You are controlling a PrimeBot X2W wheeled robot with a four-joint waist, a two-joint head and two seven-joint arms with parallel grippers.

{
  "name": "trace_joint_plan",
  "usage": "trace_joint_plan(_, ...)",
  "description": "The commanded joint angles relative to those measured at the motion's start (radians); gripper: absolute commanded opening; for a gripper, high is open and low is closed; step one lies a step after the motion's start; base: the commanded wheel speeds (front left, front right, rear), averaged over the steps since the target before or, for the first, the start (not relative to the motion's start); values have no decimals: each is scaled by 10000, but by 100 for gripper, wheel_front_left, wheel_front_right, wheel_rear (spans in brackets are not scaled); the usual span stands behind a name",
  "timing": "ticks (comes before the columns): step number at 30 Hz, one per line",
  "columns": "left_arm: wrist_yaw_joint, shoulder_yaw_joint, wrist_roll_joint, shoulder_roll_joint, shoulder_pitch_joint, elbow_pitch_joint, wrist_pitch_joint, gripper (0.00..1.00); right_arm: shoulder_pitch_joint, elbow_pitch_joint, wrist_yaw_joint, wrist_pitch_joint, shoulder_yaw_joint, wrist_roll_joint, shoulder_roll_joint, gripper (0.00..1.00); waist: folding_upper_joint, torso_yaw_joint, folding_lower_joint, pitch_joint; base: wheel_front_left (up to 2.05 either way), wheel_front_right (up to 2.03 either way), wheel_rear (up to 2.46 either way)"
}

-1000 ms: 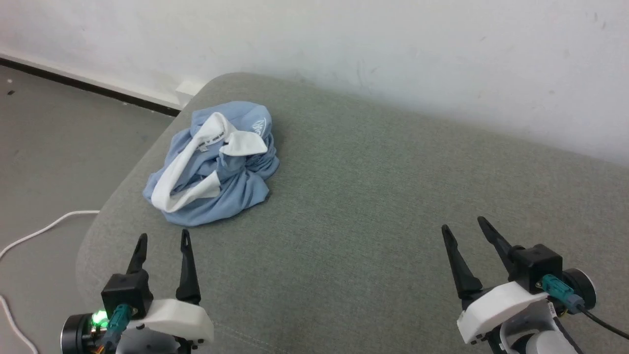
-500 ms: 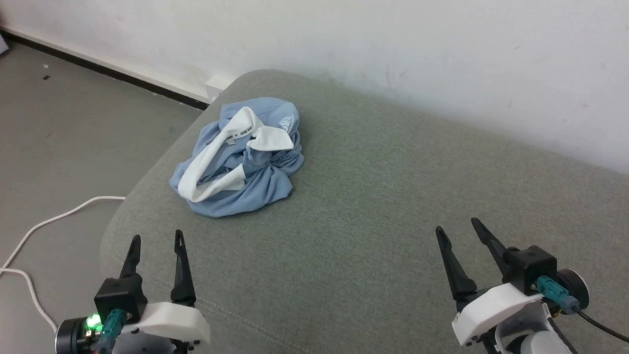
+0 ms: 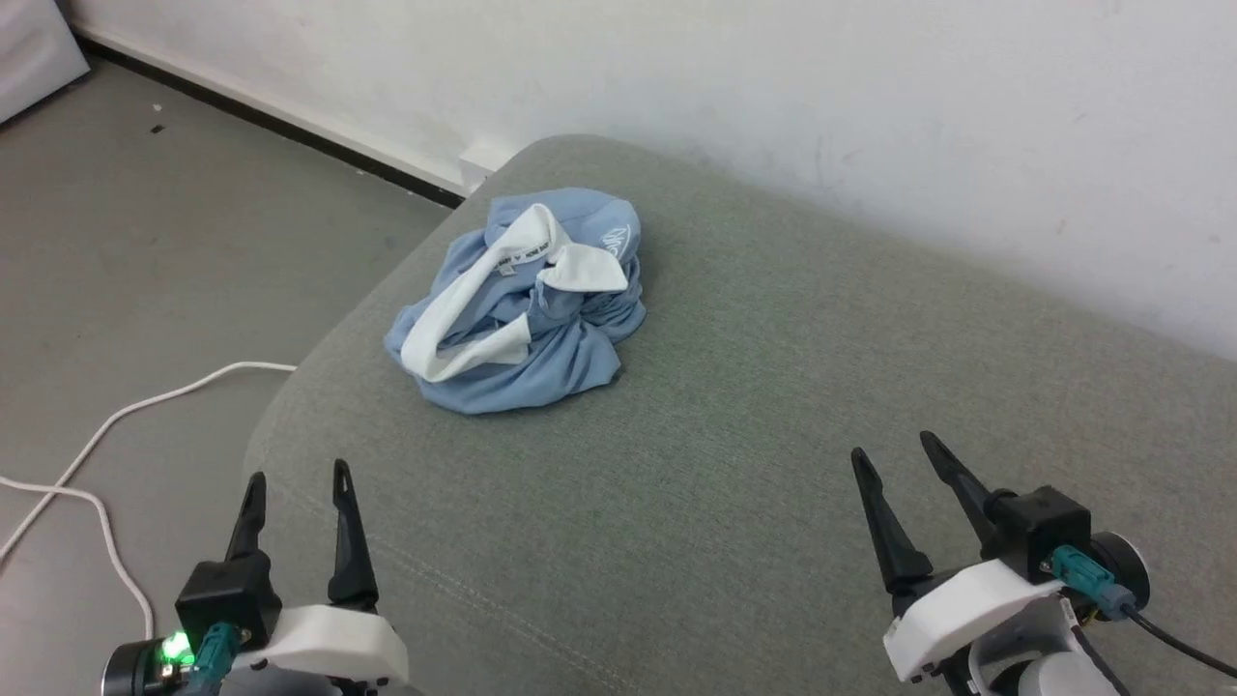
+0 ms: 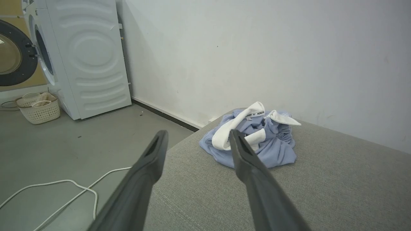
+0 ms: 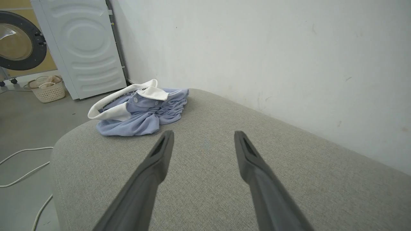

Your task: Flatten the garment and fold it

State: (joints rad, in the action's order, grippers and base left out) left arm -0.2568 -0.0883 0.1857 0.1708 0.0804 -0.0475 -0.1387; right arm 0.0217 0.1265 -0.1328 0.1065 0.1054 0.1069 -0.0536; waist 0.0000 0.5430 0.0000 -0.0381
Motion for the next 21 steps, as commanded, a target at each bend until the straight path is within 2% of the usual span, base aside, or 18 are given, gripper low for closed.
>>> trace_joint_plan(1, -98, -29, 87, 98, 95, -50, -104, 100, 200, 45, 18, 66, 61, 72, 28, 100, 0, 129, 0, 4, 0, 0, 0)
trace_joint_plan(21, -634, -221, 566, 325, 222, -102, -438, 100, 281, 164, 21, 200, 211, 174, 34, 100, 0, 1031, 0, 96, 0, 0, 0)
